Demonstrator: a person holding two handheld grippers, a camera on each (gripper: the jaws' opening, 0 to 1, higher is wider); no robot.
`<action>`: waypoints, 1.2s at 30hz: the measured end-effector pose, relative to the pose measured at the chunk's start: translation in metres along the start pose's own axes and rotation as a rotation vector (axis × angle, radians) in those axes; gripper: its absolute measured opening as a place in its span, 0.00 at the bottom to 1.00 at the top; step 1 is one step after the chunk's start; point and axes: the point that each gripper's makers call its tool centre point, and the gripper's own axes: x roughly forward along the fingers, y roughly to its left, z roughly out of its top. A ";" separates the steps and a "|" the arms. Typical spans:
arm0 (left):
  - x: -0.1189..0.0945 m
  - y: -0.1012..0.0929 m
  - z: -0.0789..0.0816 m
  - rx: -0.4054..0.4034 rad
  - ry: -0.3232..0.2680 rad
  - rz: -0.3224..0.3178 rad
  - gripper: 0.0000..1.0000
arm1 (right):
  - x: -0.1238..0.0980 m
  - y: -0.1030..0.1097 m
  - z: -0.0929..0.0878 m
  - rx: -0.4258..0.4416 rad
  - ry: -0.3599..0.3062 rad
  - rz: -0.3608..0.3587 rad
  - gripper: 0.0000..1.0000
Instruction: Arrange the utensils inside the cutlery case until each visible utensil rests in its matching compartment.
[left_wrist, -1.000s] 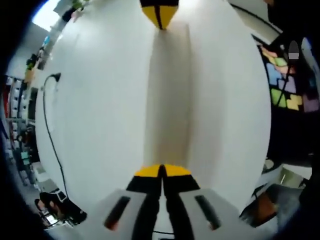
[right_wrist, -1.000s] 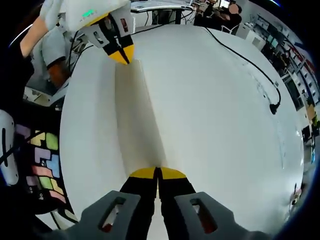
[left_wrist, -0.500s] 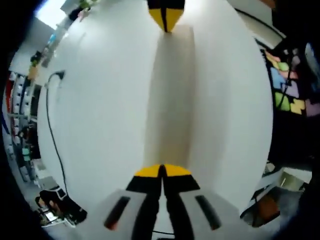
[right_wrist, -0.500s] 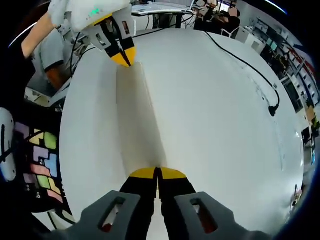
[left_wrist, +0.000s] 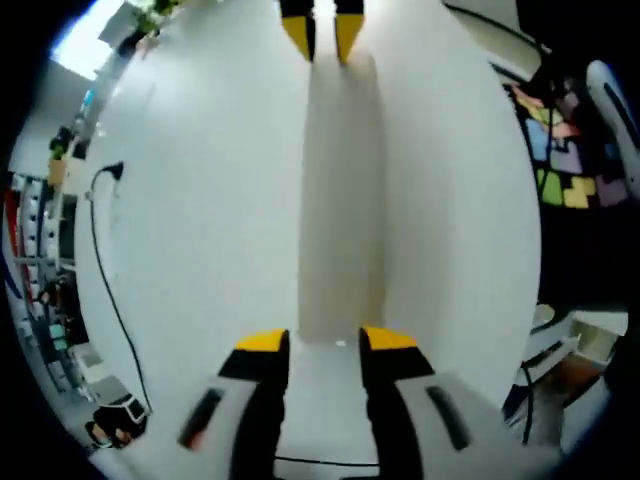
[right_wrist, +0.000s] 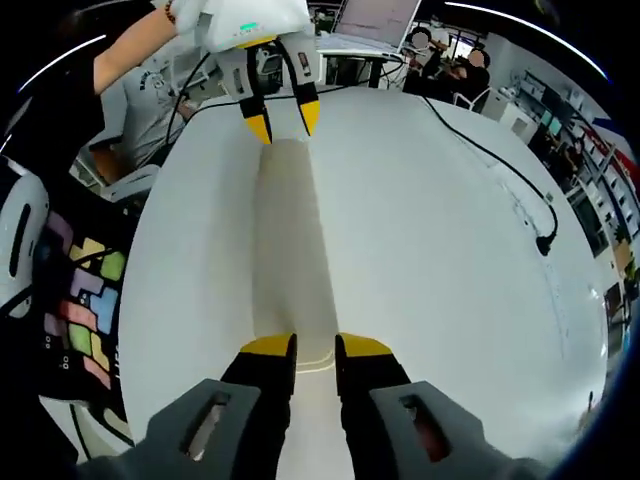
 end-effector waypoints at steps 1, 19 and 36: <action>0.000 -0.002 0.002 0.005 -0.003 -0.006 0.37 | 0.000 0.003 0.001 -0.004 0.007 0.007 0.21; 0.026 -0.007 0.012 0.002 -0.044 -0.085 0.43 | 0.027 0.009 0.012 -0.066 0.084 0.060 0.42; 0.032 -0.013 0.011 -0.022 -0.095 -0.161 0.44 | 0.041 0.011 0.010 -0.099 0.099 0.073 0.44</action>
